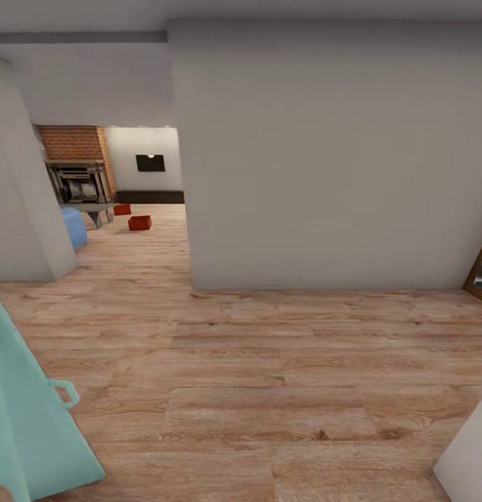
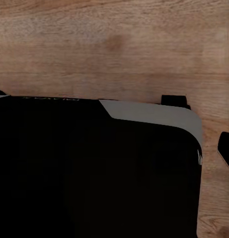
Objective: Move the two storage containers from the living room to the garage. In the garage, place one container on the floor and stack the other container on top of it (either order is fine).
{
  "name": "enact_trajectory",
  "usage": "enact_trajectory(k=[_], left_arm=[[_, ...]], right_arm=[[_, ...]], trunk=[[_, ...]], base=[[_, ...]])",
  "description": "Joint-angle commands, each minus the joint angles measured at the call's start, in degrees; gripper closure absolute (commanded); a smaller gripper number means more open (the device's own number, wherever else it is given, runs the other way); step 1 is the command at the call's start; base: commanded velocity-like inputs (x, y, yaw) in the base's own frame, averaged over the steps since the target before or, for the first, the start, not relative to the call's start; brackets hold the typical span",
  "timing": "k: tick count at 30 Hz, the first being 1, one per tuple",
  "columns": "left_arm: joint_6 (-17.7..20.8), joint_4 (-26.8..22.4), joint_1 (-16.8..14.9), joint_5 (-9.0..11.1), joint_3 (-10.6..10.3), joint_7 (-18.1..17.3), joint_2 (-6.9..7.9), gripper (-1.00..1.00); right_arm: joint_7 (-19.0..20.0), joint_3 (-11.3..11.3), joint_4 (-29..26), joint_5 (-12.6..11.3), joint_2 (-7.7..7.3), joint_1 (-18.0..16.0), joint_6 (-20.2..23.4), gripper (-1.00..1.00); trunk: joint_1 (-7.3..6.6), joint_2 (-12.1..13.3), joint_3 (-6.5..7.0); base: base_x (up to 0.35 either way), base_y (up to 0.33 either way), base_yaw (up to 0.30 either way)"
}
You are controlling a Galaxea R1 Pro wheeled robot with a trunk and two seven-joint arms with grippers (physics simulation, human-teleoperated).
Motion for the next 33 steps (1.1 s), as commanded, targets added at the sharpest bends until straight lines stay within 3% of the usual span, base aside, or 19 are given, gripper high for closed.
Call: enact_trajectory(k=[1, 33], left_arm=[[-0.2, 0.1, 0.0, -0.3, 0.4, -0.2, 0.01, -1.00], [-0.2, 0.1, 0.0, -0.3, 0.4, -0.2, 0.01, -1.00]], right_arm=[[0.3, -0.3, 0.1, 0.0, 0.01, 0.0, -0.2, -1.00], [0.3, -0.3, 0.1, 0.0, 0.02, 0.0, -0.2, -1.00]], trunk=[[0.03, 0.0, -0.06], [0.03, 0.0, -0.06]], base=[[0.346, 0.000, 0.000], [0.346, 0.000, 0.000]])
